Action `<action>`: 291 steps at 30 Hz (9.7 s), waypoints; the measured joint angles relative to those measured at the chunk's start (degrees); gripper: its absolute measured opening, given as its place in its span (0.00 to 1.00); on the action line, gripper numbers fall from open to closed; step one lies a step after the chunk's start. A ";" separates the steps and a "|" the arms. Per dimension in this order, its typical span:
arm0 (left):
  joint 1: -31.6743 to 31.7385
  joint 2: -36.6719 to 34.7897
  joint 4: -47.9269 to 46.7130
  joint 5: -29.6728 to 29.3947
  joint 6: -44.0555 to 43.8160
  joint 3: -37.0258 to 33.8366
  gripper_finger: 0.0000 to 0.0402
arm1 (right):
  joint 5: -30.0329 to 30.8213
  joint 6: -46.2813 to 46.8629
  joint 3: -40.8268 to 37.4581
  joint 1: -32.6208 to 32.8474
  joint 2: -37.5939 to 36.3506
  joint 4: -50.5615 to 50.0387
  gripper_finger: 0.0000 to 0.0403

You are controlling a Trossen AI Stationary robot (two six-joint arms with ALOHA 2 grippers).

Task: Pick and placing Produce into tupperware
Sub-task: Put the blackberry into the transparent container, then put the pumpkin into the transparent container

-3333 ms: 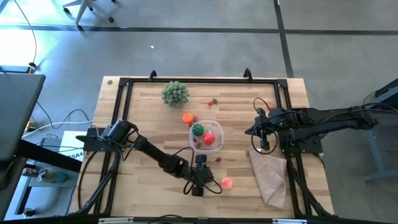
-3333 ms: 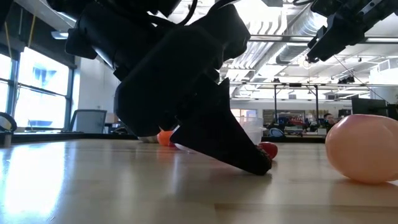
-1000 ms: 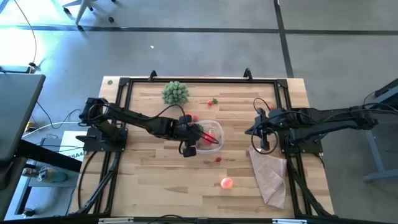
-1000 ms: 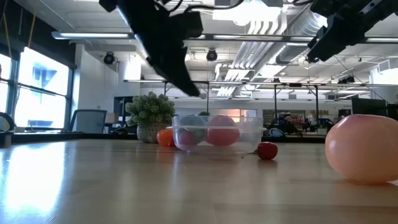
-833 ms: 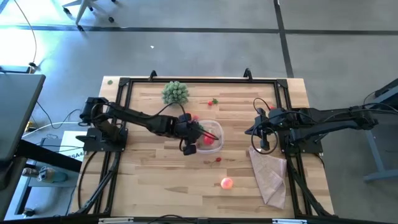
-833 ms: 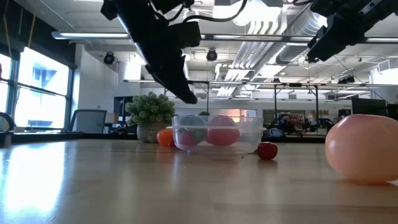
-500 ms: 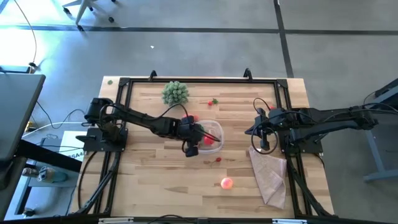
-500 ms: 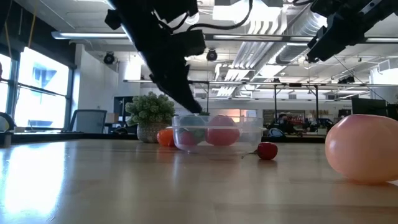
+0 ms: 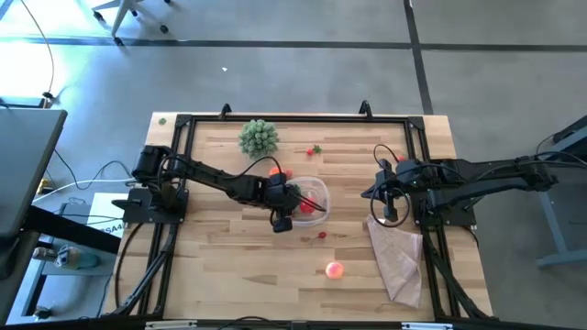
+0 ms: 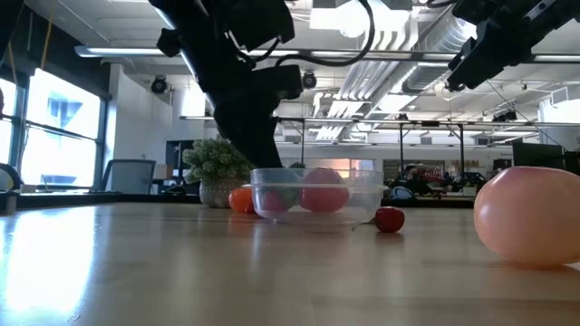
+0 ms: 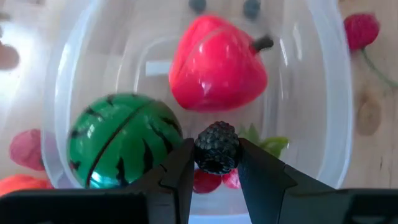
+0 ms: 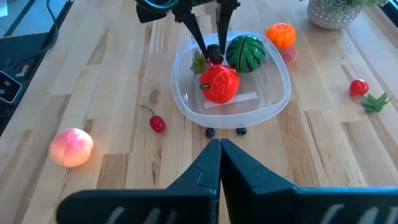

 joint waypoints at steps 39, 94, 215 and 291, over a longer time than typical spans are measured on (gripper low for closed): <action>0.00 -0.08 0.08 2.31 0.32 0.00 0.41 | 0.00 -0.01 0.00 0.00 0.00 -0.06 0.00; 8.18 -29.53 -15.24 -13.18 -22.12 -11.89 0.34 | 0.00 0.00 0.00 0.00 -0.07 -0.05 0.00; 27.74 -3.53 8.72 20.28 25.33 -11.85 0.81 | 0.00 0.00 0.00 0.00 -0.05 -0.04 0.00; 27.36 -8.98 5.03 22.94 20.96 -11.83 0.61 | 0.00 0.00 0.00 0.00 -0.06 -0.04 0.00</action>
